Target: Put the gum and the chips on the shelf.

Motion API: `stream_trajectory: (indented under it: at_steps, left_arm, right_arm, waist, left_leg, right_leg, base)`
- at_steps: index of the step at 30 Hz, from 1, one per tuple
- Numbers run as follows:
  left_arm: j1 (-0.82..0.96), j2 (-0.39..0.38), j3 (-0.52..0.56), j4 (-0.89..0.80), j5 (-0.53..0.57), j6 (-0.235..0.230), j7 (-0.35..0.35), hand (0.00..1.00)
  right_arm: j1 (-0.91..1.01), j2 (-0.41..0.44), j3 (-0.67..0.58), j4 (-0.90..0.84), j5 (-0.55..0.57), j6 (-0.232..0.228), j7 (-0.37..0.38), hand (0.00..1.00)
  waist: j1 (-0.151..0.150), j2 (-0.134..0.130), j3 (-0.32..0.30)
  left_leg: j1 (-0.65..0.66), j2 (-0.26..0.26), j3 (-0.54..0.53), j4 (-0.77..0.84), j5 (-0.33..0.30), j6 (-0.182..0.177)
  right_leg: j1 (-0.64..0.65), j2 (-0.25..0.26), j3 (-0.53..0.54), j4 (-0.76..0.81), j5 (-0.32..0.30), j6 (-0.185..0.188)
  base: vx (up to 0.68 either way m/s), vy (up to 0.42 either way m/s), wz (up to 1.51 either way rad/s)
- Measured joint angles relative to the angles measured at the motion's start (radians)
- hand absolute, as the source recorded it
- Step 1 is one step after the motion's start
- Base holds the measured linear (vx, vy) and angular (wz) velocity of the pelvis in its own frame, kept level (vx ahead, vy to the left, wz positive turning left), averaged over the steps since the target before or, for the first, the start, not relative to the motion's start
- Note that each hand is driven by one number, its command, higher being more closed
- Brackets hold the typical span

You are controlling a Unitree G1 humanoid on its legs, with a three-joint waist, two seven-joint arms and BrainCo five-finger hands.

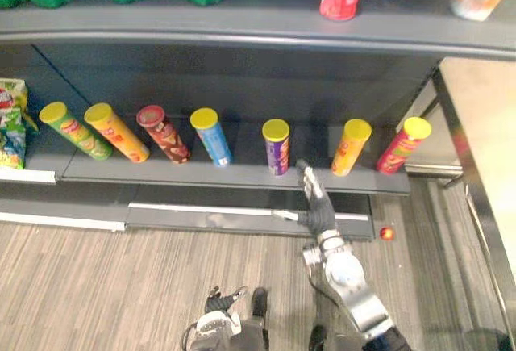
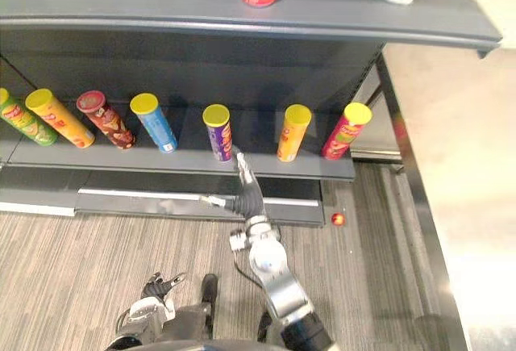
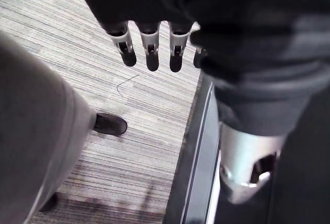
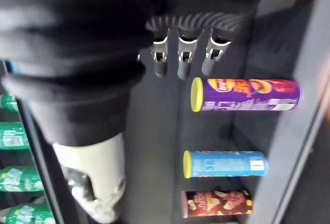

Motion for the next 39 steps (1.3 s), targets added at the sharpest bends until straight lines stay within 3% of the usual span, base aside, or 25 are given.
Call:
stream_trajectory:
  at_steps: [4,7,10,19,23,30,36,39]
  left_arm:
    - [0.01,0.021,-0.056,0.02,0.067,-0.003,-0.006,0.0]
    - [0.019,0.033,-0.074,0.023,0.083,-0.007,-0.018,0.0]
    - [0.052,0.044,-0.072,0.022,0.083,-0.016,-0.048,0.0]
    - [0.111,0.059,0.01,0.022,0.071,-0.017,-0.089,0.0]
    - [0.122,0.054,0.046,0.024,0.046,-0.024,-0.111,0.0]
    - [0.134,0.028,0.146,0.027,-0.03,-0.031,-0.14,0.0]
    - [0.15,0.003,0.21,0.017,-0.092,-0.023,-0.157,0.0]
    - [0.151,0.004,0.21,0.017,-0.099,-0.022,-0.161,0.0]
  right_arm:
    - [0.101,-0.056,-0.009,0.153,0.037,-0.005,0.102,0.0]
    - [0.138,-0.084,-0.039,0.222,0.035,-0.006,0.142,0.0]
    - [0.185,-0.1,-0.114,0.353,-0.014,-0.006,0.169,0.0]
    - [0.142,-0.105,-0.462,0.815,-0.092,0.003,0.129,0.0]
    - [0.125,-0.091,-0.64,1.018,-0.063,0.051,0.09,0.0]
    - [0.154,-0.054,-0.811,1.059,-0.038,0.106,0.05,0.0]
    - [0.15,-0.013,-0.99,1.059,0.079,0.129,0.049,0.0]
    - [0.149,-0.013,-0.993,1.064,0.077,0.132,0.047,0.0]
  waist:
    - [-0.014,-0.008,-0.031]
    - [-0.017,-0.011,-0.035]
    - [-0.041,-0.01,-0.045]
    - [-0.064,-0.006,-0.073]
    - [-0.063,-0.013,-0.081]
    - [-0.063,-0.012,-0.076]
    - [-0.062,0.006,-0.067]
    - [-0.061,0.005,-0.067]
  left_leg:
    - [0.035,0.008,-0.003,-0.044,0.024,0.001]
    - [0.044,0.008,-0.002,-0.046,0.027,0.002]
    - [0.064,0.008,-0.002,-0.047,0.027,0.002]
    - [0.083,0.009,0.042,-0.047,0.017,0.003]
    - [0.104,-0.006,0.048,-0.047,0.004,0.012]
    - [0.119,-0.02,0.045,-0.048,-0.002,0.014]
    - [0.135,-0.018,0.052,-0.048,-0.016,0.009]
    - [0.134,-0.024,0.053,-0.048,-0.018,0.012]
  right_leg:
    - [0.03,0.016,0.013,-0.032,0.022,-0.002]
    - [0.038,0.017,0.02,-0.037,0.022,-0.001]
    - [0.059,0.019,0.024,-0.054,0.025,-0.003]
    - [0.08,0.021,0.073,-0.101,0.047,0.018]
    - [0.107,0.007,0.076,-0.118,0.051,0.012]
    - [0.138,-0.005,0.057,-0.126,0.053,0.016]
    - [0.153,-0.008,0.054,-0.137,0.048,0.024]
    - [0.155,-0.012,0.053,-0.141,0.046,0.027]
  base:
    - [-0.03,-0.03,-0.03]
    - [-0.06,0.002,-0.02]
    - [-0.08,0.008,-0.03]
    - [-0.02,0.021,-0.14]
    - [0.07,0.028,-0.01]
    - [0.07,0.007,0.06]
    - [-0.02,-0.004,-0.03]
    - [0.0,0.0,0.0]
